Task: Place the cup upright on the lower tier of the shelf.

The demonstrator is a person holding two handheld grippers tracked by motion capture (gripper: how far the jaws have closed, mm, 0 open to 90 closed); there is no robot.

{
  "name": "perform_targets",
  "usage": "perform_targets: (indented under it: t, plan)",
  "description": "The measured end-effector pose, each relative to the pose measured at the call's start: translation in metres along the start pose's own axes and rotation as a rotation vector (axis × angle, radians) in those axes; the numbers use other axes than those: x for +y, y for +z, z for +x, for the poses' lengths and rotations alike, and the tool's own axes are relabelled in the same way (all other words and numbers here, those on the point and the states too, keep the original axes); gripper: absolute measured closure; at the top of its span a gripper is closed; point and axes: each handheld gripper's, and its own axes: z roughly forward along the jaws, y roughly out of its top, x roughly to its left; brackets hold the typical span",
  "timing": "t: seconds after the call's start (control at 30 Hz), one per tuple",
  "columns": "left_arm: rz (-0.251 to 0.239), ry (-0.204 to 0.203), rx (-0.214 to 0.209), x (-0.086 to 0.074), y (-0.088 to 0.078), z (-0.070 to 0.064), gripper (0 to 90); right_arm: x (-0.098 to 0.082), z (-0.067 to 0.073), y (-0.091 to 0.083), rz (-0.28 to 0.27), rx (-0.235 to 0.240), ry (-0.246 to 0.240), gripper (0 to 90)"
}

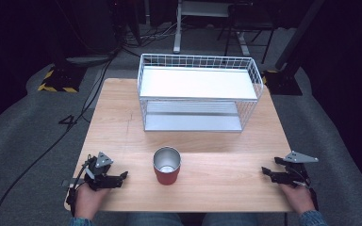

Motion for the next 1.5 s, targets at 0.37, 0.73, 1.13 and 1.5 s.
perform_targets:
  t: [0.37, 0.73, 1.13, 1.5]
  plan:
    - [-0.142, -0.018, -0.013, 0.005, -0.026, -0.012, 16.6, 0.000, 0.000, 0.000, 0.000, -0.003, 0.001, 21.4]
    - [-0.260, 0.025, -0.053, 0.004, -0.034, -0.040, 16.1, 0.000, 0.000, 0.000, 0.001, -0.003, 0.000, 21.4]
    - [-0.345, 0.050, -0.117, 0.005, -0.025, -0.075, 15.3, 0.000, 0.000, 0.000, 0.000, -0.003, 0.002, 21.4]
    - [-0.367, 0.057, -0.200, 0.005, -0.005, -0.099, 14.7, 0.000, 0.000, 0.000, 0.000, -0.003, 0.001, 21.5]
